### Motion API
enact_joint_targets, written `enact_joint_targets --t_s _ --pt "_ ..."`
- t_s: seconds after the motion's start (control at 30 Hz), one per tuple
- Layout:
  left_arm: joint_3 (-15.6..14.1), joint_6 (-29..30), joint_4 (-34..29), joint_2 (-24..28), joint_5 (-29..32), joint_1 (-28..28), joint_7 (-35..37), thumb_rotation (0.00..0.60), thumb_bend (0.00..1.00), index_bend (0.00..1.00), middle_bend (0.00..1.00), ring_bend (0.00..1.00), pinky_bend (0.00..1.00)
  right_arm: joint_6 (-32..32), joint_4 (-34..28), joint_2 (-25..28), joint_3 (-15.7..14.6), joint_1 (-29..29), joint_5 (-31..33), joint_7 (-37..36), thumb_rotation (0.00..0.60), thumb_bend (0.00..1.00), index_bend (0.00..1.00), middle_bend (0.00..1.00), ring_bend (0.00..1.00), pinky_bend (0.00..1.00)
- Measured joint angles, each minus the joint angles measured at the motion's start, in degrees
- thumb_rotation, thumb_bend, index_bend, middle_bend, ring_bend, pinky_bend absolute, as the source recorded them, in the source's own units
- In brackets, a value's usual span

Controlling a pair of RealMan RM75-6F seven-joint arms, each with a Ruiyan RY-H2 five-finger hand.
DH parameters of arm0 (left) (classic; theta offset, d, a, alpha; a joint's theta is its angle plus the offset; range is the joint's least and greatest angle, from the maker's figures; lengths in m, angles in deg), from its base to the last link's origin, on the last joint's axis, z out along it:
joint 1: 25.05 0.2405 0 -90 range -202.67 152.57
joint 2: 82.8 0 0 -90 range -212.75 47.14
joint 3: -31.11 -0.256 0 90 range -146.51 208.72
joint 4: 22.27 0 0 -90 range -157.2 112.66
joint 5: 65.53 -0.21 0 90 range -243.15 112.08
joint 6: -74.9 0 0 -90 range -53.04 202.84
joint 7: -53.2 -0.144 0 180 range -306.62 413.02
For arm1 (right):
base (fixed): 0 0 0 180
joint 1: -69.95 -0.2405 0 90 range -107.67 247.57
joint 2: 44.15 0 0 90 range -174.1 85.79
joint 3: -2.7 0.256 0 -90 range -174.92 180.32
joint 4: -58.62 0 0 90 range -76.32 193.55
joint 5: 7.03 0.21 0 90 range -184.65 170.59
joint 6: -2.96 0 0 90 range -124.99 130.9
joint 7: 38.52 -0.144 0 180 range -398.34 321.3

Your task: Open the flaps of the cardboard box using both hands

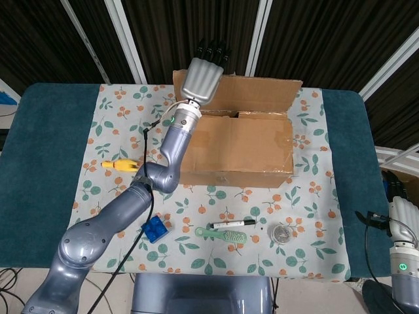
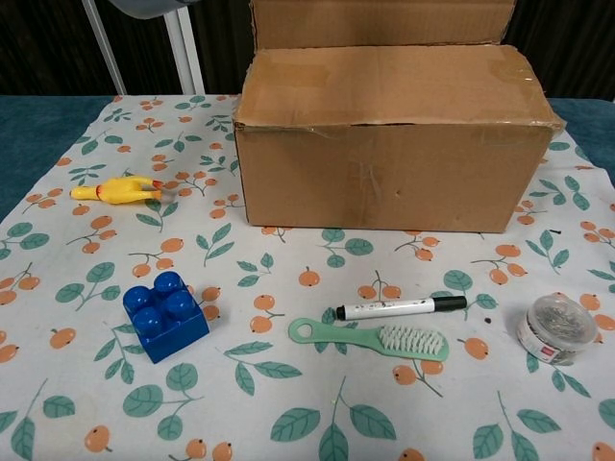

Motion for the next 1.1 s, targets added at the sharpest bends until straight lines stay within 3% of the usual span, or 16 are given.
enact_joint_targets --t_s 0.57,0.93,1.0,1.1 --pt "-1.23 -6.46 14.89 -6.06 -2.71 -5.27 5.20 0.600 0.17 0.00 0.00 0.00 0.05 0.67 -0.56 0.61 0.18 0.10 1.20 -0.15 0.600 0.22 0.00 0.00 0.00 0.21" --pt "-1.44 -8.61 17.68 -7.74 -4.00 -6.88 6.24 0.600 0.17 0.00 0.00 0.00 0.05 1.33 -0.55 1.03 0.30 0.15 1.77 -0.80 0.600 0.22 0.00 0.00 0.00 0.21" --pt "-1.57 -8.62 17.43 -7.47 -4.31 -6.76 7.08 0.600 0.20 0.00 0.00 0.00 0.06 1.32 -0.56 1.08 0.35 0.21 1.83 -1.06 0.600 0.22 0.00 0.00 0.00 0.21" --pt "-1.81 -9.37 16.62 -6.56 -4.81 -6.46 8.62 0.600 0.34 0.00 0.00 0.00 0.09 1.27 -0.65 1.19 0.31 0.29 1.64 -1.26 0.600 0.22 0.00 0.00 0.00 0.21"
